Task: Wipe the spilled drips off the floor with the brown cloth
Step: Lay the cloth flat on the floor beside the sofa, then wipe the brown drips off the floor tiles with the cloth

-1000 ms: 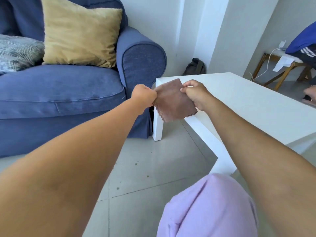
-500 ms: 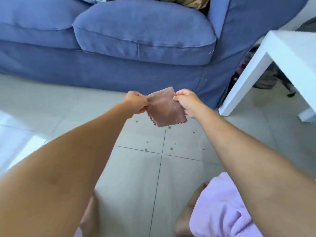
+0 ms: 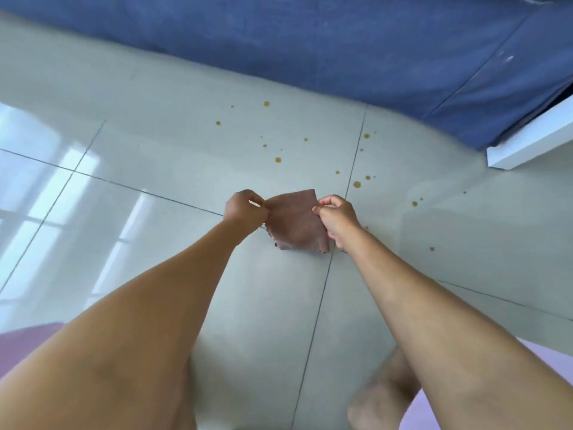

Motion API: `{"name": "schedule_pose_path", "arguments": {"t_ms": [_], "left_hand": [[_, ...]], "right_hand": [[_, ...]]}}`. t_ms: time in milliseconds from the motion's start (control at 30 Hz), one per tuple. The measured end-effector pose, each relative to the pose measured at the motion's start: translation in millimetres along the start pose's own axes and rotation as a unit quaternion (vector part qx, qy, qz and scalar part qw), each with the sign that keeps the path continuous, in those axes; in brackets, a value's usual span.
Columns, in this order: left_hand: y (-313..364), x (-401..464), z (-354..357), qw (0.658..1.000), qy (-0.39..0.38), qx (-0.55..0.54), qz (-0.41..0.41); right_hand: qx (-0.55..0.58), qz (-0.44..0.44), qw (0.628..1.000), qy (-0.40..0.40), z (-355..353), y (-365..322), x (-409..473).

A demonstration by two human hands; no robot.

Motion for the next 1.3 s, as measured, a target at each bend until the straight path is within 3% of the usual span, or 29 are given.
{"name": "schedule_pose_path", "arguments": {"t_ms": [67,133,233,300,367,567,767,933,1033,1167,1300], "left_hand": [[0.3,16.5,-3.4,0.999,0.035,-0.009,0.015],[3.1,28.6,-14.4,0.994,0.094,0.010,0.054],[7.9,49.4,-32.4,0.964,0.196,0.121,0.134],[6.0,66.5,-37.7,0.948,0.216,0.171,0.156],[3.0,84.5,-41.7,0.940,0.220,0.209,0.154],[-10.1,131.4,-48.0,0.927,0.233,0.273,0.108],[-12.4,143.6,-47.1,0.917,0.262,0.269,0.130],[-9.7,142.1,-47.8,0.920,0.264,0.259,0.131],[-11.4,143.3,-49.2,0.919,0.269,0.256,0.131],[-12.1,145.9,-50.4,0.922,0.274,0.242,0.127],[-14.5,145.5,-52.1,0.926,0.265,0.238,0.128]], "right_hand": [[-0.068,-0.066,0.995,0.029,0.0,-1.4,5.2],[-0.183,-0.194,0.962,0.049,2.4,-8.6,5.3],[-0.366,-0.391,0.844,-0.002,33.7,-9.2,2.4],[-0.443,-0.432,0.783,-0.062,57.2,5.7,8.9],[-0.495,-0.411,0.761,-0.079,71.3,18.6,20.0],[-0.534,-0.404,0.741,-0.045,74.9,20.0,39.3],[-0.523,-0.340,0.779,0.063,66.5,-50.1,132.4],[-0.523,-0.292,0.796,0.091,94.1,-111.2,206.8],[-0.541,-0.324,0.775,0.038,157.2,-148.1,223.5],[-0.541,-0.420,0.722,-0.096,263.4,-167.0,187.9],[-0.523,-0.506,0.665,-0.169,262.9,-125.8,126.2]]}}
Point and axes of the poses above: each hand's wrist, its own x-axis towards the middle knuckle, its own z-axis out of the palm, y = z × x, the point moved 7 cm from there along x, towards the middle knuckle, and after that the axes turned 9 degrees about -z, right-handed, at the moved point
